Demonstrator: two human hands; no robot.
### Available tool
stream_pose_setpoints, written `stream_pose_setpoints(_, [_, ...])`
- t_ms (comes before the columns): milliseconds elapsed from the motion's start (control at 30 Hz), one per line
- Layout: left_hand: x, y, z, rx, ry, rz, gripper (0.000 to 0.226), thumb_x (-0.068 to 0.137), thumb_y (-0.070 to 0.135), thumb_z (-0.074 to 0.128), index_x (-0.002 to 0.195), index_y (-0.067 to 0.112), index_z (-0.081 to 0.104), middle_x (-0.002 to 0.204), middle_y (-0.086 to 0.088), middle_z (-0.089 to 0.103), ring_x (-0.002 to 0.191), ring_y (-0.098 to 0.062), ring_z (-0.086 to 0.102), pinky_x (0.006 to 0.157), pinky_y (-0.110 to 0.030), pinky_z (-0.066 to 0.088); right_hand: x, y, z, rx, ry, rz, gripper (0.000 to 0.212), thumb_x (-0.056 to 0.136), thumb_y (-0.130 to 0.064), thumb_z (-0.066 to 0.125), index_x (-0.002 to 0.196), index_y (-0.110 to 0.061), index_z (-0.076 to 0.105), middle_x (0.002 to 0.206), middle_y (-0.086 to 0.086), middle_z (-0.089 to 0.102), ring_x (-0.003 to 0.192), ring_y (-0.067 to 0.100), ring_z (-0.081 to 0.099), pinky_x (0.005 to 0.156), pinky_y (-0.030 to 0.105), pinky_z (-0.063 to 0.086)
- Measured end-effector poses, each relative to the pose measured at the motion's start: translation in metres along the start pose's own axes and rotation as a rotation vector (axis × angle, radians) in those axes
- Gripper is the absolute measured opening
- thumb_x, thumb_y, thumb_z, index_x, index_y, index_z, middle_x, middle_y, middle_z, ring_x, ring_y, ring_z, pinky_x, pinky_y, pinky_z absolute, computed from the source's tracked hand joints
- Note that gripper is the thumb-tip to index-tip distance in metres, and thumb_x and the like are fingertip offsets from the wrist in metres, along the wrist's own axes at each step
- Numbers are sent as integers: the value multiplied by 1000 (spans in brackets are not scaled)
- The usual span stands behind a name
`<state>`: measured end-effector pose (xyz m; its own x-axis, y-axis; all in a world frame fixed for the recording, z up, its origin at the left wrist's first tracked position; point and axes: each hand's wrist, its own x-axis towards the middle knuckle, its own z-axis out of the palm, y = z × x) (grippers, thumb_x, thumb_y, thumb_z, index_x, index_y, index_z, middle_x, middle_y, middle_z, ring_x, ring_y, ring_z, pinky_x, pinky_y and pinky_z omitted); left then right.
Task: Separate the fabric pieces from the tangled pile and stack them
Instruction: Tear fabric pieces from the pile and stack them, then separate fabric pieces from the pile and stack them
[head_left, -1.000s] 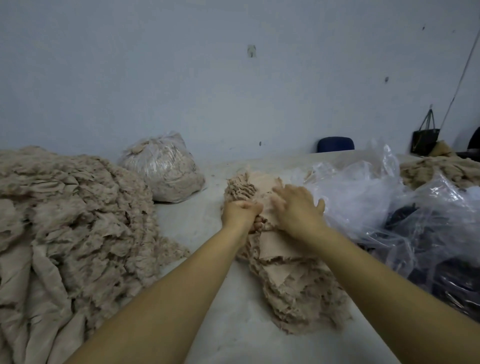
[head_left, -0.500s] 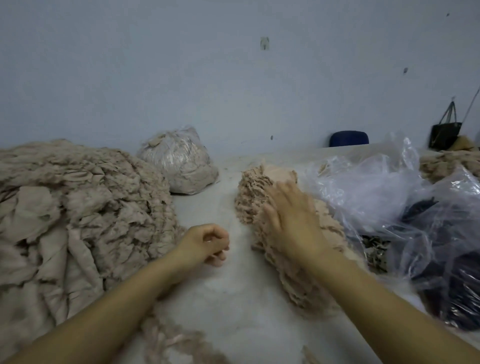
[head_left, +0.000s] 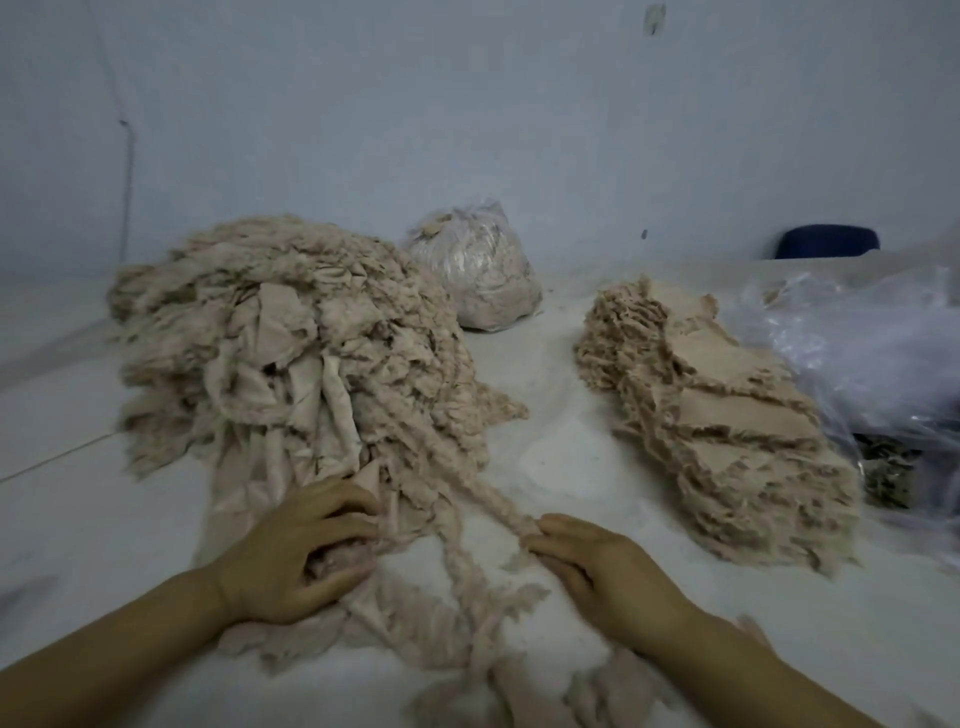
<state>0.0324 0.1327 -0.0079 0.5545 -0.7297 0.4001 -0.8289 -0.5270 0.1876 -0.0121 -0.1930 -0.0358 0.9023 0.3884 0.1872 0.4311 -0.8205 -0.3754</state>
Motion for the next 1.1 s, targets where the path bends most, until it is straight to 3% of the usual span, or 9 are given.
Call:
stream_pose_setpoints(167, [8, 0, 10, 9, 5, -27, 43, 94, 44, 43, 85, 15, 73, 90, 7, 66, 90, -1, 53, 84, -18, 39, 1, -4, -4, -103, 198, 118, 33, 103, -28, 39, 120, -18, 65, 121, -2, 60, 112, 12, 51, 100, 17, 35])
stream_pose_setpoints(333, [30, 8, 12, -336, 96, -245, 21, 89, 33, 47, 75, 26, 61, 77, 13, 59, 76, -2, 56, 73, -19, 43, 20, -39, 1, 95, 72, 74, 52, 89, -58, 53, 120, -17, 63, 123, -4, 59, 115, 11, 49, 102, 21, 32])
stream_pose_setpoints(433, [44, 12, 6, -438, 183, -307, 16, 85, 21, 52, 71, 22, 59, 73, 5, 60, 71, -6, 56, 70, -23, 43, 25, -47, 12, -8, 69, 16, 32, 93, -38, 55, 113, -16, 65, 116, 0, 62, 110, 16, 51, 102, 31, 36])
stream_pose_setpoints(567, [67, 17, 2, -453, 141, -268, 18, 89, 5, 62, 75, 14, 69, 75, 6, 62, 73, 0, 57, 70, -14, 42, 33, -43, 8, 96, 273, 145, 38, 93, -8, 44, 126, -20, 58, 124, -6, 54, 119, 12, 42, 102, 17, 29])
stream_pose_setpoints(633, [82, 16, 1, -447, 143, -251, 13, 87, 3, 62, 81, 8, 73, 77, 9, 62, 75, 2, 57, 73, -14, 43, 37, -54, 3, 323, 341, 173, 28, 96, -21, 49, 122, -24, 60, 118, -11, 56, 112, 7, 46, 95, 14, 33])
stream_pose_setpoints(733, [104, 16, 3, -433, 126, -243, 12, 88, 7, 63, 81, 7, 72, 75, 10, 61, 74, 1, 56, 73, -16, 44, 47, -72, 1, 535, 231, 193, 29, 85, -49, 61, 83, -21, 67, 80, -13, 61, 76, 3, 53, 72, 19, 43])
stream_pose_setpoints(833, [119, 12, 4, -433, 105, -281, 18, 91, 9, 58, 79, 18, 68, 75, 15, 62, 74, 3, 56, 70, -12, 40, 59, -70, 0, 645, 357, 258, 23, 89, -26, 64, 68, -17, 59, 63, -9, 55, 58, 2, 48, 59, 18, 39])
stream_pose_setpoints(1000, [126, -14, 11, -115, -41, -476, 24, 99, 16, 44, 113, 17, 64, 108, 1, 66, 93, -13, 58, 78, -22, 43, 65, -47, -7, 829, 496, 453, 21, 93, -19, 58, 73, -15, 58, 69, -6, 57, 60, 2, 49, 53, 12, 39])
stream_pose_setpoints(1100, [127, -12, 15, -154, -83, -428, 24, 101, 25, 41, 103, 22, 65, 100, 6, 66, 89, -13, 58, 79, -26, 43, 62, -37, -8, 805, 484, 461, 30, 95, -18, 56, 66, -17, 50, 59, -11, 49, 48, -3, 43, 48, 9, 36])
